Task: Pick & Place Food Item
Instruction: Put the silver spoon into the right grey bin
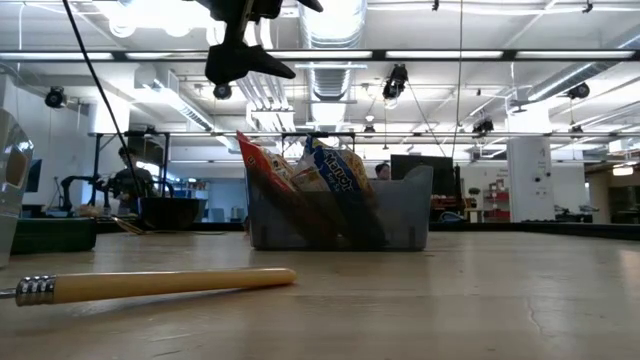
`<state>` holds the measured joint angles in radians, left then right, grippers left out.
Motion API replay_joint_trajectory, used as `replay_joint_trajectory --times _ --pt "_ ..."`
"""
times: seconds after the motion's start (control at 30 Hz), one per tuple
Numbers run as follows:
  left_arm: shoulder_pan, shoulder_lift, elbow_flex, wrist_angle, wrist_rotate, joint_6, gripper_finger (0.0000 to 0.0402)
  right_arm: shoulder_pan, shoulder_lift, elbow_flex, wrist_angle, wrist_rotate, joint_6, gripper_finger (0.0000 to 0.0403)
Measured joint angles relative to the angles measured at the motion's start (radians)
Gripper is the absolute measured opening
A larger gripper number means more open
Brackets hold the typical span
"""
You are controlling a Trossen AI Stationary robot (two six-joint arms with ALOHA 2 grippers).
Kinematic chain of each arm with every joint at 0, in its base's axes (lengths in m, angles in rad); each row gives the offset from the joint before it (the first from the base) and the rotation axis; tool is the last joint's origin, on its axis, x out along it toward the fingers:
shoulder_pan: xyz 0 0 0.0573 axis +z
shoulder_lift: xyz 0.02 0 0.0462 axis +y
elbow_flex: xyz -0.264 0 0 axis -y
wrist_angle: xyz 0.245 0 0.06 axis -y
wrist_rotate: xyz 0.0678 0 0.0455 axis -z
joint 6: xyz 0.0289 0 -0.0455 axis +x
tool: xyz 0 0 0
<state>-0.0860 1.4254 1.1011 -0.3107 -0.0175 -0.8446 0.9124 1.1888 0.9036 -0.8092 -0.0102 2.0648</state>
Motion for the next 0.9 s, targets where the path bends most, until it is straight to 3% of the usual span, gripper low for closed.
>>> replay_joint_trajectory --times 0.33,0.63,0.9 --pt "0.0 0.0 0.0 0.0 0.0 0.001 0.0371 0.0 0.191 0.006 0.092 0.011 -0.067 0.0008" --pt "-0.007 0.0 0.0 -0.001 0.0 0.001 0.0371 0.001 0.316 0.004 0.227 -0.05 -0.082 0.0008" --pt "-0.016 0.0 0.0 -0.005 0.001 0.0 0.0371 -0.003 0.395 0.001 0.242 -0.082 -0.075 0.0008"
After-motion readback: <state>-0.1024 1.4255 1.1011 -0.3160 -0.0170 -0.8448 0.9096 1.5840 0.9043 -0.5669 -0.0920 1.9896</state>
